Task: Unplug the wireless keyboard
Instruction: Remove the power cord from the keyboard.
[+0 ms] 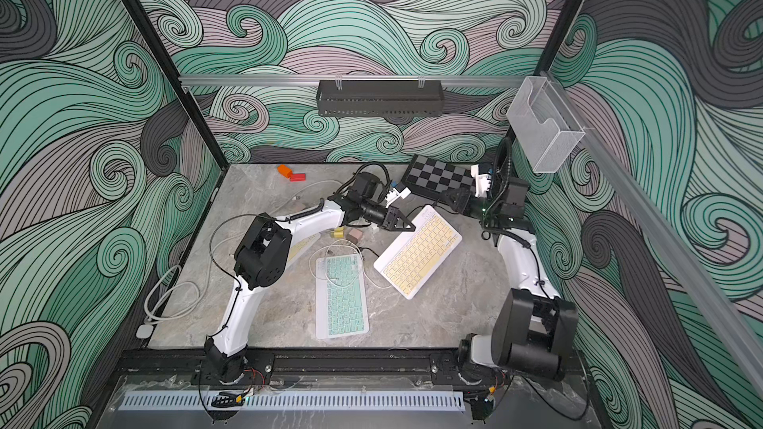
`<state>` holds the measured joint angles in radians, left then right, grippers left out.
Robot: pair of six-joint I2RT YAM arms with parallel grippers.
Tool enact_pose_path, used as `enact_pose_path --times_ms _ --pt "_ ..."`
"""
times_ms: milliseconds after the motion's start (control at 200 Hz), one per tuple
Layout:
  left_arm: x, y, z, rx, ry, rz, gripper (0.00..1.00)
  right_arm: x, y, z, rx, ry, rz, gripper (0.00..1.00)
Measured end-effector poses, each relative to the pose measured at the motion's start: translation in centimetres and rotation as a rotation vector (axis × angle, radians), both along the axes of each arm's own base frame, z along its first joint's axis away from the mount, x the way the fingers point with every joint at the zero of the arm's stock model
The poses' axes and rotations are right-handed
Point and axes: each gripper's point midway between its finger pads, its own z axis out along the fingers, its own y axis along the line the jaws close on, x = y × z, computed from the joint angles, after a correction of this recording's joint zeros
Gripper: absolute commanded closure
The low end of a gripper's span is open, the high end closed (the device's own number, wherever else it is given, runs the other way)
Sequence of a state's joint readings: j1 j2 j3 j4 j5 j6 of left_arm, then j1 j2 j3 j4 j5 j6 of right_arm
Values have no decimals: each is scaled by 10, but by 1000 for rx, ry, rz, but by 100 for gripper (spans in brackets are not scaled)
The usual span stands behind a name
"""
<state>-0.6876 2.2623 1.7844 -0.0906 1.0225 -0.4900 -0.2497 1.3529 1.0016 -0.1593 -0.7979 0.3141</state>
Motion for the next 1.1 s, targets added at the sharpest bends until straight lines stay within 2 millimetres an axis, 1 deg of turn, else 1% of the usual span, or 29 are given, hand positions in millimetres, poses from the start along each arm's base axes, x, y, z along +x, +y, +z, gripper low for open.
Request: enact_pose_path --times_ms 90,205,330,465,580,660,846,1011,1101 --pt "3 1 -4 31 45 37 100 -7 9 -4 -29 38 -18 63" --pt "5 1 -6 49 74 60 100 -20 21 -18 -41 98 -19 63" --pt "5 2 -8 60 92 69 100 -30 24 -36 -44 154 -31 66" --pt "4 2 -8 63 103 72 100 -30 25 -55 -50 191 -18 66" --pt "2 2 -7 60 111 62 100 -27 21 -74 -76 220 -20 66" --pt "-1 3 -7 63 124 52 100 -23 19 -76 -89 212 -23 69" --pt "-6 5 -4 58 140 32 100 -4 20 -73 -96 157 9 68" --pt "-10 5 0 46 147 13 100 4 28 -72 -63 124 72 69" --pt "-11 5 1 41 150 5 100 5 32 -71 -46 114 97 70"
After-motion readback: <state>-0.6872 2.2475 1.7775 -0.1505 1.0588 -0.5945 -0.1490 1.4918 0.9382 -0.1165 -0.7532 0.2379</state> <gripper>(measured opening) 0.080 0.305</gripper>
